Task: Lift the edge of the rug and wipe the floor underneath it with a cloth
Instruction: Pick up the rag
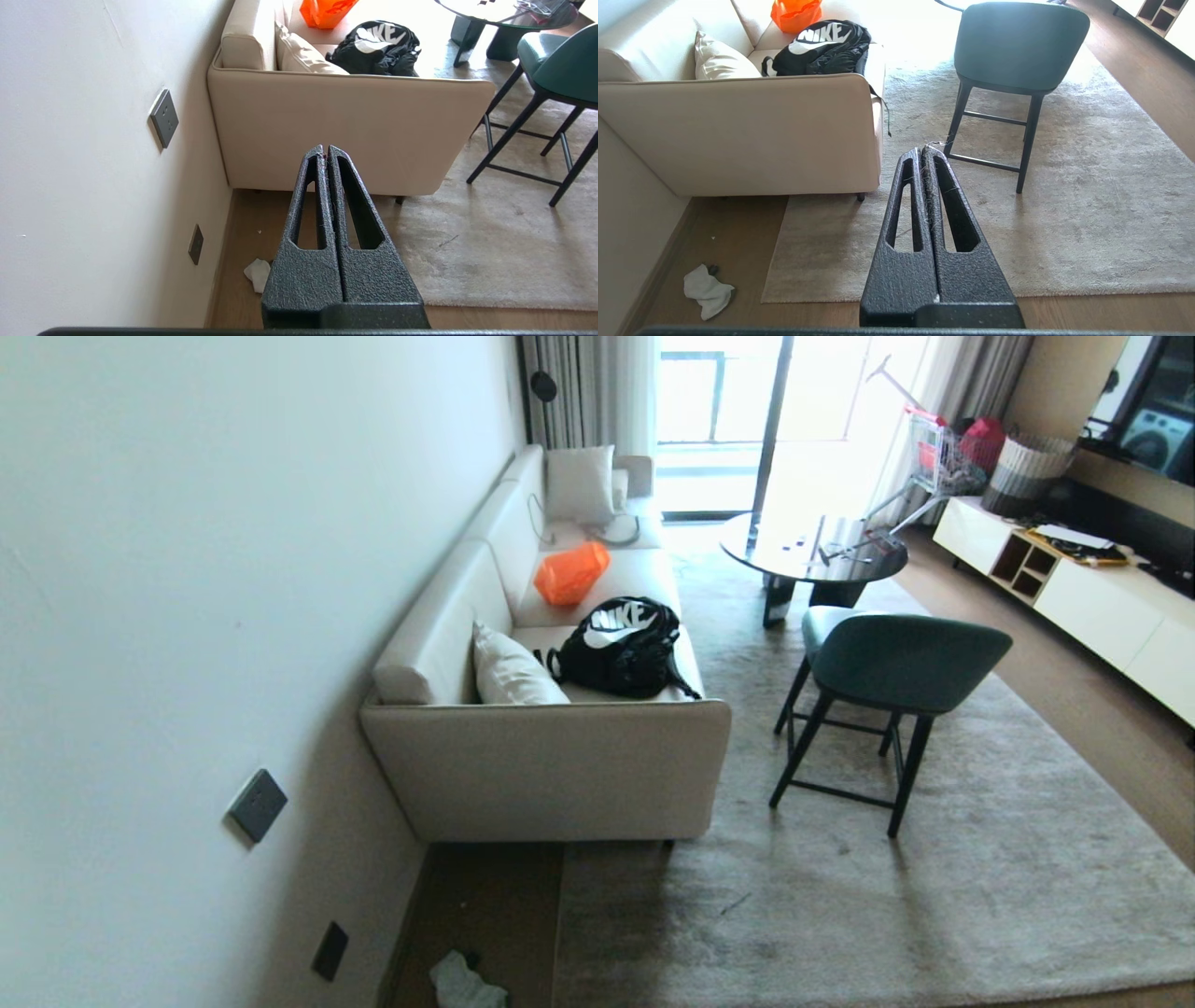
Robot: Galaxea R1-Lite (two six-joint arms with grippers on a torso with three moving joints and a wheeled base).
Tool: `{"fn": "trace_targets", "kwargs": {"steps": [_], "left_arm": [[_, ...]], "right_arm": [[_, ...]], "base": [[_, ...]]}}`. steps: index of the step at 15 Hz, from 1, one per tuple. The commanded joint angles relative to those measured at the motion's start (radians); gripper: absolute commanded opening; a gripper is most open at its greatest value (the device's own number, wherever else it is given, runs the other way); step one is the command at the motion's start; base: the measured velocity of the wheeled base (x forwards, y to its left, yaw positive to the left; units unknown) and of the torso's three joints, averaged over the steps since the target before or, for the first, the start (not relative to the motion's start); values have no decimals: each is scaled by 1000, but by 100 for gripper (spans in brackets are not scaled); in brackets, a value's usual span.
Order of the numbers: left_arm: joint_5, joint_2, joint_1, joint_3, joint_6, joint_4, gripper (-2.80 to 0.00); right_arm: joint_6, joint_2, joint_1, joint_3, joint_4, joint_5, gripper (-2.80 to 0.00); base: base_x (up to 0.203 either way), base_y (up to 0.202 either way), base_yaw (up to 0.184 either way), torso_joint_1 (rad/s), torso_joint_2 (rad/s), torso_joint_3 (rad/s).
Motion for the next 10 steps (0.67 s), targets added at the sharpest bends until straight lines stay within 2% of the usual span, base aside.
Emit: {"fn": "trace_targets", "kwargs": {"steps": [1, 10], "left_arm": [[0, 0, 0, 0, -1, -1, -280], [1, 0, 0, 0, 0, 0, -280]], "right_arm": [[0, 1, 0, 0, 0, 0, -280], [0, 1, 0, 0, 0, 0, -280]], "base": [[0, 0, 0, 0, 0, 0], [0, 0, 0, 0, 0, 0]]}}
